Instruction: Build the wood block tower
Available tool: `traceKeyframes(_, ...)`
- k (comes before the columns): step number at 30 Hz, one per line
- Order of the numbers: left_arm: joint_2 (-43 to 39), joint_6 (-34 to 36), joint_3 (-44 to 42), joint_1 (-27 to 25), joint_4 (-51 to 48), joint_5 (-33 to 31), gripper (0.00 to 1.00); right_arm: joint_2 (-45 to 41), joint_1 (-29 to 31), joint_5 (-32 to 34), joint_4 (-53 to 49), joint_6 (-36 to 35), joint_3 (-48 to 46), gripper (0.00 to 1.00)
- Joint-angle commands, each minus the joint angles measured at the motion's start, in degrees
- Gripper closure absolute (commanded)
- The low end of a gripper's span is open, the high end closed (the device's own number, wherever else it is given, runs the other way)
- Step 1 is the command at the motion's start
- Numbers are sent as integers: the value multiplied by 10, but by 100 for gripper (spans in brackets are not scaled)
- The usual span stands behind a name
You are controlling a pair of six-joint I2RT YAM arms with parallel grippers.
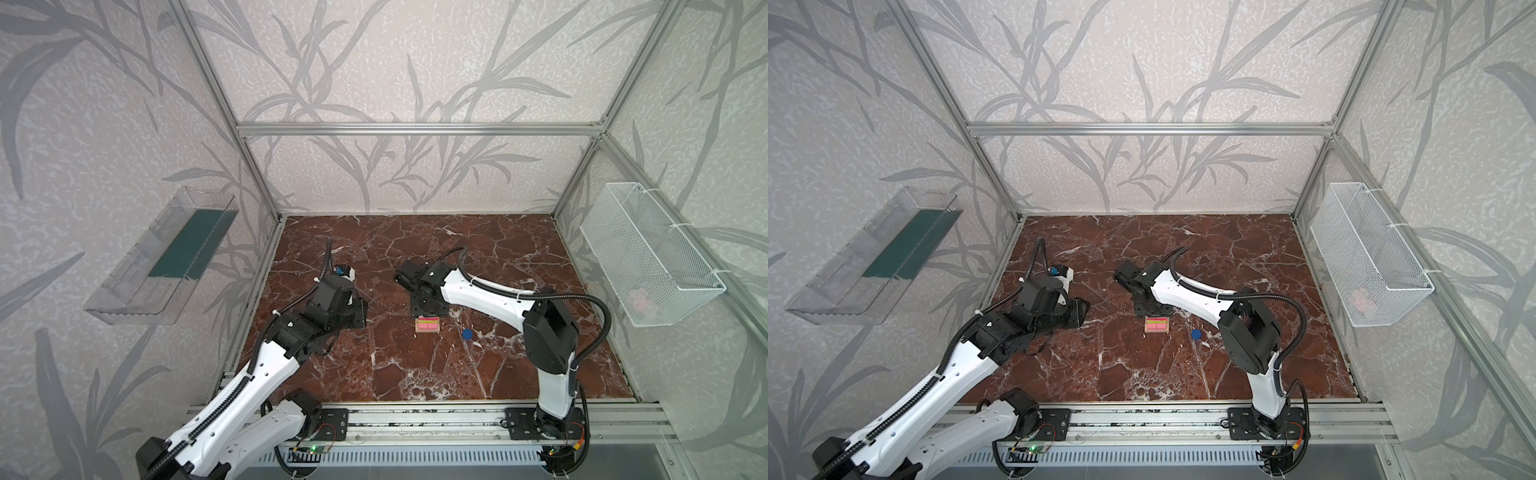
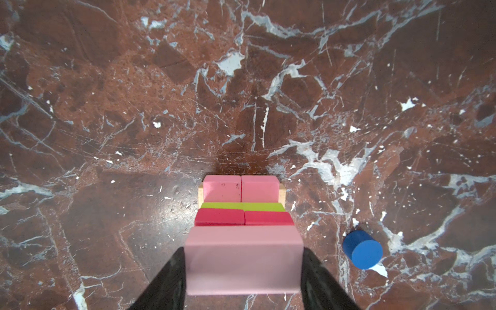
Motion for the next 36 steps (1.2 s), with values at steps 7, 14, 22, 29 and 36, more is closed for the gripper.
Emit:
traceKeyframes(7,-1,6,-9,2,-10,-7,61,-6,3,4,-13,3,11,40)
traceKeyframes(14,0,6,-8,2,-11,-9,61,-5,3,5,-15,6,10,38)
traceKeyframes(22,0,5,-8,2,-10,-9,61,-2,3,4,-14,7,9,36)
traceKeyframes(29,-1,5,-8,2,-11,-9,61,1,3,3,-13,7,10,34)
traceKeyframes(36,0,5,-8,2,-11,-9,61,1,3,2,-13,6,10,33)
